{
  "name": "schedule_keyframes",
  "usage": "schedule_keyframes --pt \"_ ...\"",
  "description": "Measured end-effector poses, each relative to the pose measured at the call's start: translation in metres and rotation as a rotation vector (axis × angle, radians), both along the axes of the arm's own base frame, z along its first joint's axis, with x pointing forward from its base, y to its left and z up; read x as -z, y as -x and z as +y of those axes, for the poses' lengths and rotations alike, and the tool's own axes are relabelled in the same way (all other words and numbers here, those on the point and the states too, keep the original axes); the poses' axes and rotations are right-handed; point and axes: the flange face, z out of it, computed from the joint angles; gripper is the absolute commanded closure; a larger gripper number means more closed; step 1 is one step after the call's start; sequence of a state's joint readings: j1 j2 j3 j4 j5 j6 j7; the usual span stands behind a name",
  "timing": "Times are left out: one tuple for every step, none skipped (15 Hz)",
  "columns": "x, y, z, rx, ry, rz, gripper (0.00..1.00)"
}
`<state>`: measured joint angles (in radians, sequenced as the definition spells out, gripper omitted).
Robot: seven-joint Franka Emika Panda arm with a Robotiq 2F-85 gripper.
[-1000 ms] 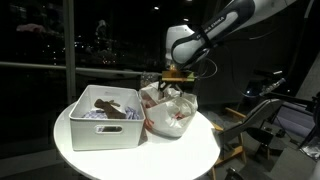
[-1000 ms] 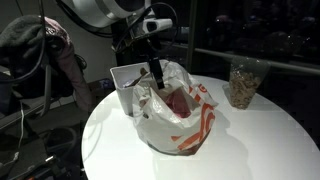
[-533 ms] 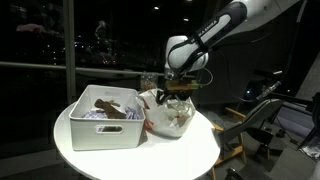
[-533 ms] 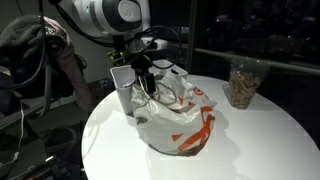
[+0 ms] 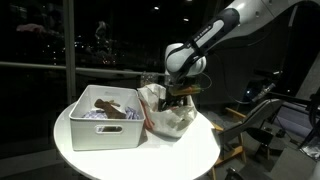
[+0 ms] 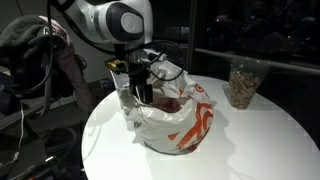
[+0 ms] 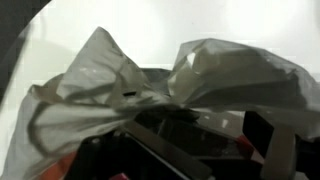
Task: Remove all the items from the plastic bag and put them inside the white basket
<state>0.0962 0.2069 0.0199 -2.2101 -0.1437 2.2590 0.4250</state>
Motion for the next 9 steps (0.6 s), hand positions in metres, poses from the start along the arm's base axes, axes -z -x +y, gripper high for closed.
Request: schedule_keyframes --pt "0.002 -0.003 -0.003 0.025 0.001 -0.007 0.0" --pt "0.005 -0.006 -0.007 0.049 -0.004 -0.006 0.0" --pt "0.009 -0.009 -0.01 0.075 -0.018 0.001 0.0" --pt "0.014 -0.013 -0.013 0.1 -0.034 0.011 0.0" --pt "0.02 -0.017 -0.016 0.126 -0.05 0.022 0.0" --pt "0.026 -0.021 -0.019 0.148 -0.06 0.029 0.0" --pt "0.033 -0.025 -0.024 0.17 -0.068 0.037 0.0" --pt "0.041 -0.029 -0.03 0.19 -0.071 0.046 0.0" --pt "0.049 -0.032 -0.037 0.208 -0.071 0.056 0.0"
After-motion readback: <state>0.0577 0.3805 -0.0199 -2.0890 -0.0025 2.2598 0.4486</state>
